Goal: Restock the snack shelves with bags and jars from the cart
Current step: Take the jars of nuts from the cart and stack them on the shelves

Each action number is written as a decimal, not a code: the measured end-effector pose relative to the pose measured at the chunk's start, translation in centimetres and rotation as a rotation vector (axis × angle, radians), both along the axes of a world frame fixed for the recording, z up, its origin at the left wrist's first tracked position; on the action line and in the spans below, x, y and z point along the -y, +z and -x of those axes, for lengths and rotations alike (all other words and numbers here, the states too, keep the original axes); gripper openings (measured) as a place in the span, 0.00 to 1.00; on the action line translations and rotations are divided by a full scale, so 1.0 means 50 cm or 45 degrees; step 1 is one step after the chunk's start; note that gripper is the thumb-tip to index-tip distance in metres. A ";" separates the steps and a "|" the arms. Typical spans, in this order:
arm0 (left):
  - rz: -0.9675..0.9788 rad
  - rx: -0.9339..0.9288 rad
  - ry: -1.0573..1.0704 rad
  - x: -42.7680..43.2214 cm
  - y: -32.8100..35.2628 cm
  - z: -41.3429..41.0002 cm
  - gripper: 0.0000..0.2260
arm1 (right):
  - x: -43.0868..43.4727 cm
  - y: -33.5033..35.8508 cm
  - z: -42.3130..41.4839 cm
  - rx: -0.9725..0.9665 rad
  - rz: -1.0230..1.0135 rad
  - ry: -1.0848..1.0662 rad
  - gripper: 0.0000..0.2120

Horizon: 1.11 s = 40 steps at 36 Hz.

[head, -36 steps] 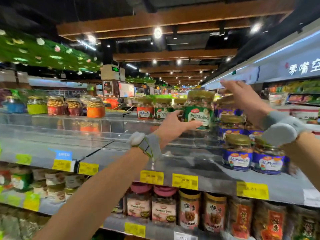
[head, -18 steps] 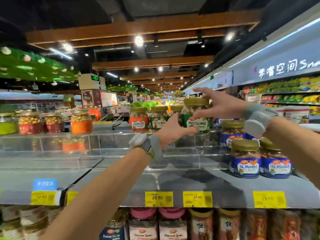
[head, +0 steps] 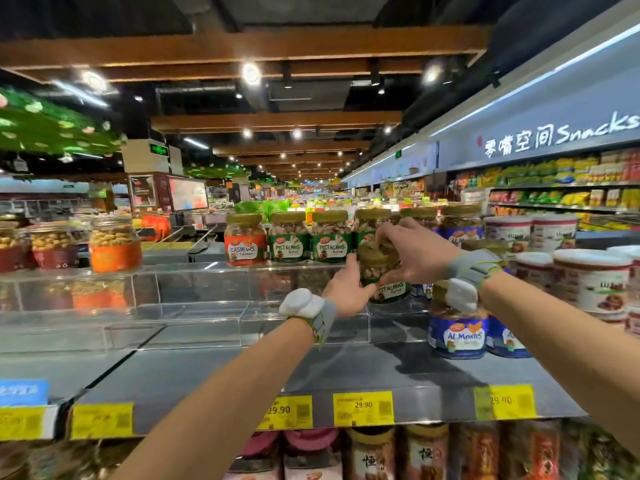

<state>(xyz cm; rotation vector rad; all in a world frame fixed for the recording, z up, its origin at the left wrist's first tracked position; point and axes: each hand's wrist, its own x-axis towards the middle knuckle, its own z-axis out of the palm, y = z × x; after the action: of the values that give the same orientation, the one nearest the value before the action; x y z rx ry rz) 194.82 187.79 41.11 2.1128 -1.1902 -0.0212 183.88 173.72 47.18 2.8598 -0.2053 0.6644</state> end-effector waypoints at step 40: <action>0.476 0.218 -0.068 -0.037 0.002 0.280 0.08 | -0.072 -0.094 0.271 0.772 -0.502 -0.024 0.03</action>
<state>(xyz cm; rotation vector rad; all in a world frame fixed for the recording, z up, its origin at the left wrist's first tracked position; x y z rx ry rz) 180.80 189.66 41.23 1.7810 -1.2402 0.3390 170.33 177.34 42.48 2.9007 -0.4969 1.6350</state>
